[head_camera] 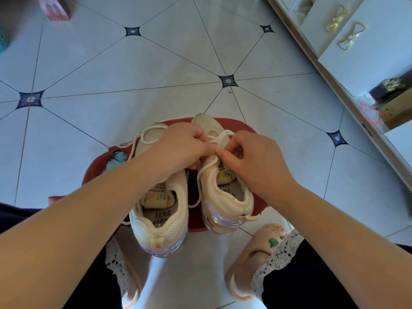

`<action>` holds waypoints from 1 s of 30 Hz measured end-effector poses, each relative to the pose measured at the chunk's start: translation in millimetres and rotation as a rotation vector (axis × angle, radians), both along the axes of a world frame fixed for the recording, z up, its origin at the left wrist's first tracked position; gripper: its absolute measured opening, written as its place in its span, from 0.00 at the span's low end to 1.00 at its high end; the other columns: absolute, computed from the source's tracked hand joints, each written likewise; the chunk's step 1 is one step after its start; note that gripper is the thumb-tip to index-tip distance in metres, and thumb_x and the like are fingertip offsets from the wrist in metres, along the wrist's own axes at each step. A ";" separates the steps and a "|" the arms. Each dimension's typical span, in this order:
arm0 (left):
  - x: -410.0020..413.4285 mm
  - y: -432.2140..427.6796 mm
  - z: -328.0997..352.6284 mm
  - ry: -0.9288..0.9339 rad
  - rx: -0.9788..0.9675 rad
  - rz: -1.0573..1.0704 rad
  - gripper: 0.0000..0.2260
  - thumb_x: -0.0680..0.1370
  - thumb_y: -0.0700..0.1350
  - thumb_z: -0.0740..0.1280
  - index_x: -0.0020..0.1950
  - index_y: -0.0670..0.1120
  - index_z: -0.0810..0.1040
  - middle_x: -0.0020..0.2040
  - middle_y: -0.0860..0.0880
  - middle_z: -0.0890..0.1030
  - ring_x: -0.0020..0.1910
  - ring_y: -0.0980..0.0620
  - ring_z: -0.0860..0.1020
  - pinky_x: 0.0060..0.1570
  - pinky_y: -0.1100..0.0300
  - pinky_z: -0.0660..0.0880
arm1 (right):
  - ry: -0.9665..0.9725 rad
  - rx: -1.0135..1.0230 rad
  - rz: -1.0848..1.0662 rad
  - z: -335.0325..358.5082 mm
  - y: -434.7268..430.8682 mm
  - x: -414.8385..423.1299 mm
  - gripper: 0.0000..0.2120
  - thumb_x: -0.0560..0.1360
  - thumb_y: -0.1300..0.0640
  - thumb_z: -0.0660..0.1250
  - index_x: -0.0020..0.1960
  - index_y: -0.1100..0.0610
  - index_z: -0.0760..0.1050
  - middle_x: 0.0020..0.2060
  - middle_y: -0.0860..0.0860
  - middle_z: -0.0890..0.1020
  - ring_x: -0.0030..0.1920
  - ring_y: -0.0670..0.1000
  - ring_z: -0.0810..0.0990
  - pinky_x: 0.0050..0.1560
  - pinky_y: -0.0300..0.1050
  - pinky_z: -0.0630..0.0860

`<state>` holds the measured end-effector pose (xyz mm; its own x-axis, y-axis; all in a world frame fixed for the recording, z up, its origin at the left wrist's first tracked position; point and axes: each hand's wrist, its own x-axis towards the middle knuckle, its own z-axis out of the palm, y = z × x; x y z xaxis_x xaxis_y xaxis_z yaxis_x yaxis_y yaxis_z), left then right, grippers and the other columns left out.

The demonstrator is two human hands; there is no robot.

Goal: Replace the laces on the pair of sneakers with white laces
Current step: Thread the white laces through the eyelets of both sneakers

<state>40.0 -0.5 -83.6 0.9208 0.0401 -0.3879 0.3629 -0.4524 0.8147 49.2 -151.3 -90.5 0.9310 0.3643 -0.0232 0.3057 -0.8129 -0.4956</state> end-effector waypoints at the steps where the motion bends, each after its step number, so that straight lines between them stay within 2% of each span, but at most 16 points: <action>1: -1.4 1.6 0.5 0.032 -0.110 0.059 0.05 0.73 0.41 0.69 0.37 0.44 0.77 0.31 0.48 0.78 0.29 0.54 0.75 0.28 0.64 0.73 | 0.002 -0.003 0.000 0.0 -0.1 0.2 0.08 0.73 0.48 0.66 0.40 0.52 0.74 0.34 0.45 0.77 0.37 0.45 0.74 0.41 0.42 0.73; 4: -6.0 9.7 0.7 0.055 -0.445 0.197 0.08 0.73 0.35 0.67 0.34 0.43 0.75 0.28 0.48 0.77 0.26 0.55 0.74 0.26 0.66 0.73 | 0.010 0.013 -0.021 -0.6 -0.4 0.8 0.08 0.74 0.49 0.66 0.40 0.52 0.73 0.34 0.45 0.77 0.37 0.44 0.75 0.40 0.41 0.73; 6: -9.7 14.3 1.1 0.062 -0.541 0.211 0.09 0.74 0.35 0.66 0.34 0.43 0.74 0.27 0.49 0.78 0.25 0.56 0.74 0.25 0.67 0.73 | 0.018 0.032 -0.027 -0.9 -0.6 0.5 0.08 0.73 0.49 0.67 0.39 0.51 0.73 0.34 0.44 0.77 0.36 0.44 0.75 0.39 0.40 0.73; 7: -10.0 14.8 1.1 0.058 -0.489 0.189 0.09 0.74 0.37 0.66 0.33 0.44 0.75 0.27 0.50 0.78 0.25 0.56 0.73 0.25 0.66 0.72 | 0.018 0.033 -0.019 -0.8 -0.7 0.4 0.08 0.73 0.50 0.67 0.39 0.51 0.72 0.34 0.44 0.77 0.36 0.44 0.74 0.39 0.40 0.72; 9: -8.3 11.8 0.0 0.011 -0.189 0.096 0.13 0.76 0.48 0.65 0.32 0.46 0.76 0.28 0.50 0.79 0.24 0.55 0.71 0.25 0.64 0.70 | 0.017 0.027 -0.002 -0.6 -0.3 -0.3 0.08 0.73 0.50 0.67 0.39 0.52 0.72 0.34 0.45 0.77 0.36 0.44 0.73 0.39 0.39 0.71; 12: -0.4 0.8 -0.1 -0.048 0.215 -0.058 0.25 0.75 0.62 0.58 0.35 0.41 0.79 0.30 0.46 0.78 0.25 0.52 0.71 0.31 0.57 0.71 | -0.003 -0.003 0.019 -0.2 1.0 0.1 0.08 0.74 0.50 0.65 0.39 0.52 0.72 0.34 0.45 0.76 0.35 0.44 0.73 0.37 0.39 0.70; 13: 1.8 -2.2 -0.1 -0.078 0.303 -0.111 0.26 0.74 0.62 0.58 0.35 0.40 0.78 0.30 0.46 0.76 0.26 0.52 0.70 0.32 0.56 0.70 | -0.008 -0.014 0.024 -0.3 1.6 0.4 0.08 0.74 0.51 0.65 0.39 0.53 0.72 0.34 0.46 0.76 0.35 0.44 0.73 0.37 0.40 0.70; 15: 4.5 -2.8 1.1 -0.127 0.402 -0.182 0.20 0.74 0.57 0.63 0.34 0.41 0.77 0.29 0.47 0.73 0.28 0.53 0.69 0.31 0.59 0.66 | -0.003 -0.019 0.022 -0.2 1.5 0.7 0.08 0.74 0.50 0.64 0.39 0.54 0.73 0.35 0.47 0.77 0.36 0.46 0.74 0.38 0.42 0.72; 17: 5.4 3.4 3.6 -0.102 0.249 -0.147 0.12 0.74 0.49 0.67 0.35 0.42 0.78 0.29 0.49 0.76 0.28 0.54 0.72 0.31 0.61 0.68 | 0.007 -0.016 0.015 0.1 0.0 1.4 0.09 0.74 0.50 0.65 0.40 0.54 0.73 0.36 0.47 0.78 0.37 0.46 0.75 0.40 0.43 0.72; 20: 0.0 16.8 8.7 -0.082 -0.289 -0.014 0.08 0.75 0.39 0.66 0.35 0.43 0.77 0.27 0.52 0.77 0.25 0.58 0.72 0.28 0.68 0.69 | 0.026 0.017 -0.015 1.2 -1.8 2.6 0.08 0.74 0.49 0.66 0.39 0.53 0.73 0.35 0.47 0.78 0.37 0.46 0.75 0.40 0.42 0.73; 21: -2.4 21.8 8.3 -0.079 -0.409 -0.023 0.08 0.74 0.37 0.65 0.36 0.43 0.76 0.26 0.53 0.77 0.25 0.59 0.72 0.27 0.69 0.68 | 0.034 0.035 -0.020 1.2 -1.5 2.3 0.09 0.74 0.49 0.66 0.39 0.52 0.72 0.35 0.46 0.78 0.36 0.46 0.76 0.39 0.41 0.73; 23: -7.7 26.7 7.8 0.001 -0.472 -0.106 0.06 0.73 0.38 0.65 0.36 0.44 0.75 0.25 0.54 0.75 0.24 0.59 0.70 0.26 0.69 0.67 | 0.031 0.019 0.011 0.6 0.6 0.3 0.09 0.74 0.49 0.66 0.39 0.51 0.71 0.34 0.45 0.78 0.36 0.45 0.75 0.38 0.40 0.72; 25: -7.4 24.8 6.2 0.042 -0.162 -0.152 0.10 0.74 0.48 0.66 0.35 0.45 0.77 0.27 0.52 0.73 0.24 0.56 0.67 0.26 0.64 0.66 | 0.020 -0.008 0.043 -0.1 3.0 -1.2 0.09 0.74 0.49 0.65 0.39 0.52 0.71 0.34 0.46 0.77 0.36 0.45 0.74 0.39 0.41 0.72; 27: -2.7 17.8 5.1 -0.023 0.176 -0.129 0.23 0.73 0.62 0.60 0.34 0.42 0.76 0.28 0.48 0.71 0.25 0.53 0.67 0.29 0.59 0.65 | 0.009 -0.015 0.053 0.4 4.6 -0.6 0.09 0.75 0.49 0.65 0.39 0.52 0.71 0.34 0.45 0.76 0.36 0.45 0.74 0.39 0.41 0.72; 28: 0.2 14.4 5.5 -0.045 0.278 -0.133 0.28 0.71 0.67 0.55 0.33 0.42 0.74 0.29 0.47 0.70 0.27 0.51 0.67 0.30 0.58 0.65 | 0.004 -0.018 0.054 0.7 4.9 -0.2 0.09 0.75 0.49 0.65 0.39 0.52 0.71 0.34 0.45 0.75 0.36 0.45 0.73 0.38 0.41 0.71; 30: 3.8 10.0 2.3 -0.086 0.415 -0.219 0.28 0.70 0.69 0.54 0.30 0.44 0.69 0.28 0.48 0.68 0.28 0.51 0.66 0.30 0.60 0.62 | 0.001 -0.021 0.050 0.9 5.1 0.2 0.09 0.75 0.49 0.64 0.39 0.52 0.70 0.33 0.45 0.74 0.35 0.45 0.72 0.37 0.41 0.71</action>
